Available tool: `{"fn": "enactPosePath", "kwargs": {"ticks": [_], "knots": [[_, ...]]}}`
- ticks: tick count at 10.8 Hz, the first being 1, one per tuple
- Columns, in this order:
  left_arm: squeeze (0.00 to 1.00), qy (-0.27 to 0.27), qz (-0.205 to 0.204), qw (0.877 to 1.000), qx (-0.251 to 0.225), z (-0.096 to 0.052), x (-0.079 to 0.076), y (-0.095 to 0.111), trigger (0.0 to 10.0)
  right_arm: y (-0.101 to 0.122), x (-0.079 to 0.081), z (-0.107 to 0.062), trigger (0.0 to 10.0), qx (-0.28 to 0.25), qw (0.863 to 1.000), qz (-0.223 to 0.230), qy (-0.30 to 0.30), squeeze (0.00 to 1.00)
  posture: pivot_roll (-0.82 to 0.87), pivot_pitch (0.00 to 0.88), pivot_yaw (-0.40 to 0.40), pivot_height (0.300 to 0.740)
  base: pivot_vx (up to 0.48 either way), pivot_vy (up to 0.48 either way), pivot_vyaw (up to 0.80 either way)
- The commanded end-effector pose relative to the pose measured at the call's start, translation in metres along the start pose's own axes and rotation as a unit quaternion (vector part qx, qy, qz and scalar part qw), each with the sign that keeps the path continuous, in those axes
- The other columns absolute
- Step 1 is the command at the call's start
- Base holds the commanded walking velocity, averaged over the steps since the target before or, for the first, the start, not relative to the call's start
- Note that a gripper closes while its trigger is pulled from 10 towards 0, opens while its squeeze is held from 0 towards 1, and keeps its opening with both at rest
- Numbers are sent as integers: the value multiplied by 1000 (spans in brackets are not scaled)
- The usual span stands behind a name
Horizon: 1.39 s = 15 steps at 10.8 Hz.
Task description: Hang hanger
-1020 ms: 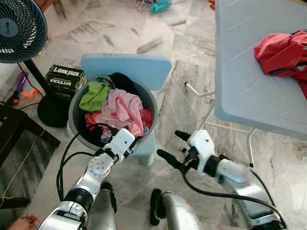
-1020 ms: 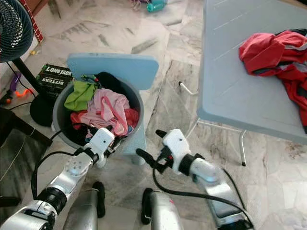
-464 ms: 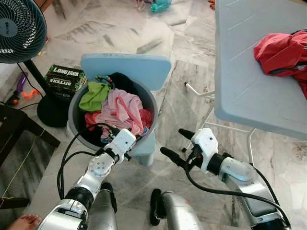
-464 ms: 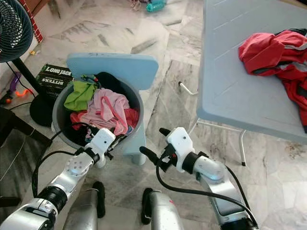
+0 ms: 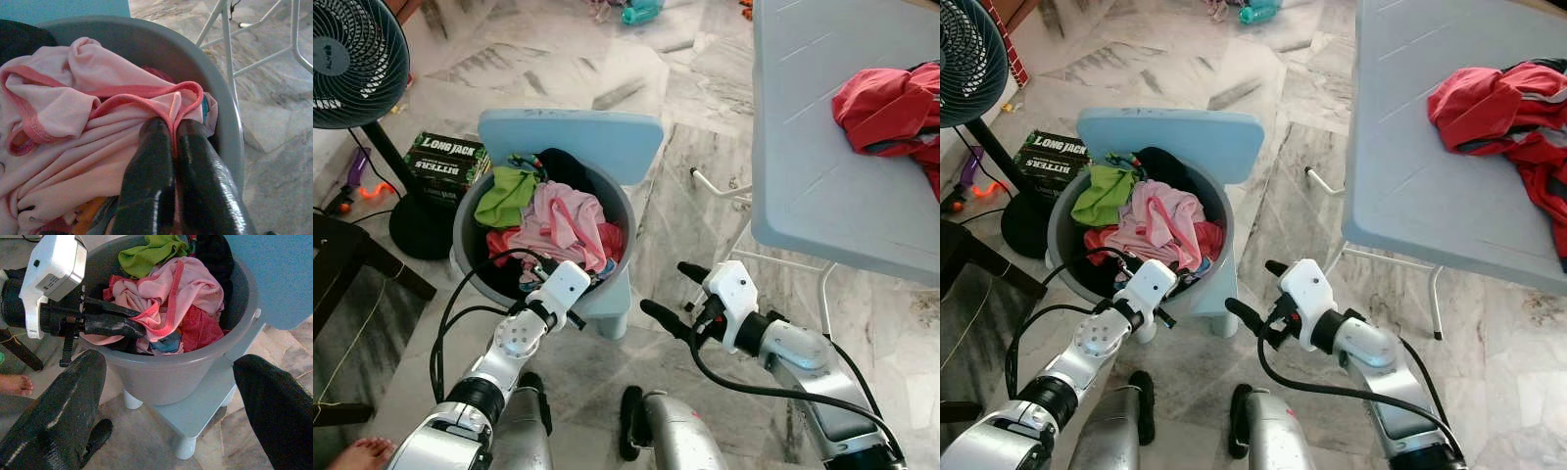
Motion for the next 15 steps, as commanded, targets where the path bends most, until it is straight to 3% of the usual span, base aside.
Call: {"fn": "enactPosePath", "kwargs": {"ticks": [1, 3, 5, 8, 9, 11, 12, 13, 14, 15], "knots": [[0, -13, -2, 1000, 6, -2, -8, -4, 0, -5, 0, -2, 10000, 8, 1000, 2, -2, 0, -113, 242, -132, 740, 0, 0, 0], [0, -6, 14, 1000, -10, 0, -4, 2, 0, -4, 0, -1, 10000, 7, 1000, 1, -3, 0, -111, 238, -131, 740, 0, 0, 0], [0, 11, 30, 997, -69, 1, 6, 21, 0, -4, -1, 2, 10000, 2, 1000, 1, -10, 0, -92, 231, -125, 740, 0, 0, 0], [0, 51, 28, 990, -132, -11, 36, 38, 0, -3, -9, 10, 10000, -27, 998, 18, -54, 0, -46, 217, -109, 740, 0, 0, 0], [0, 72, 37, 983, -163, -19, 54, 54, 0, 2, -17, 15, 10000, -54, 993, 27, -98, 0, -19, 206, -102, 740, 0, 0, 0], [0, 171, 96, 938, -285, -42, 109, 132, 0, 11, -37, 19, 10000, -98, 976, 36, -190, 0, 11, 193, -93, 740, 0, 0, 0], [0, 217, 113, 914, -324, -51, 127, 158, 0, 12, -44, 19, 10000, -108, 969, 41, -218, 0, 29, 179, -87, 740, 0, 0, 0], [0, 234, 130, 897, -351, -56, 135, 178, 0, 14, -50, 19, 10000, -118, 962, 42, -241, 0, 35, 168, -82, 740, 0, 0, 0], [0, 228, 140, 895, -358, -57, 134, 186, 0, 16, -56, 19, 10000, -128, 955, 42, -266, 0, 38, 163, -77, 740, 0, 0, 0], [0, 214, 114, 916, -320, -54, 125, 168, 0, 18, -61, 16, 10000, -140, 945, 41, -291, 0, 37, 159, -73, 740, 0, 0, 0]]}}
Point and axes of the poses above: a point about 5 cm out from each wrist's last joint towards the gripper, its own z axis pointing out of the wrist towards the gripper, its own y axis along the axis of the wrist's last joint, x = y × z, the point moved 1 cm from there along z, pointing out of the wrist towards the gripper, and after that the axes turned 8 degrees about z, right-handed, at the moved point
